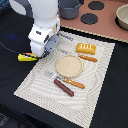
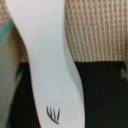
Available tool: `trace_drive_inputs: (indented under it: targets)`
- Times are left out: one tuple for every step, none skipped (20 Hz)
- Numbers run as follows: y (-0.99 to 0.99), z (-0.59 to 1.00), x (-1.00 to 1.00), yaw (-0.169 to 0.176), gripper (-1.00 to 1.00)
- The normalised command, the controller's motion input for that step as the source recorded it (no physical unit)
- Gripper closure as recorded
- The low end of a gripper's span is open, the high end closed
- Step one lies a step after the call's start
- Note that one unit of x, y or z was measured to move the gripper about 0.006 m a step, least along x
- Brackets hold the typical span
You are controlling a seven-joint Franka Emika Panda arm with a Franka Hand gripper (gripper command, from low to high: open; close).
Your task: Interact with the objects in diverse but meaningful ways.
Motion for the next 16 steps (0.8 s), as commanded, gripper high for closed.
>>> trace_drive_inputs:
  targets:
    - [0.07,-0.27,-0.17,0.024,1.0]
    - [0.07,-0.26,-0.14,0.026,1.0]
    - [0.05,-0.25,-0.14,0.027,1.0]
    - [0.05,-0.16,-0.1,0.029,1.0]
    - [0.02,-0.02,-0.08,0.016,1.0]
    - [0.01,0.0,-0.12,0.0,1.0]
    - [0.07,0.0,-0.1,0.0,1.0]
    - [0.1,0.09,-0.01,0.0,1.0]
    - [0.07,0.39,0.0,0.0,1.0]
    - [0.0,0.81,-0.05,-0.035,1.0]
    - [0.0,1.0,-0.17,-0.023,1.0]
    - [0.0,1.0,-0.05,0.0,1.0]
    - [0.0,1.0,-0.04,0.0,1.0]
    - [0.0,1.0,-0.07,0.0,1.0]
    - [0.0,1.0,-0.09,-0.002,1.0]
    - [0.0,1.0,-0.1,-0.003,1.0]
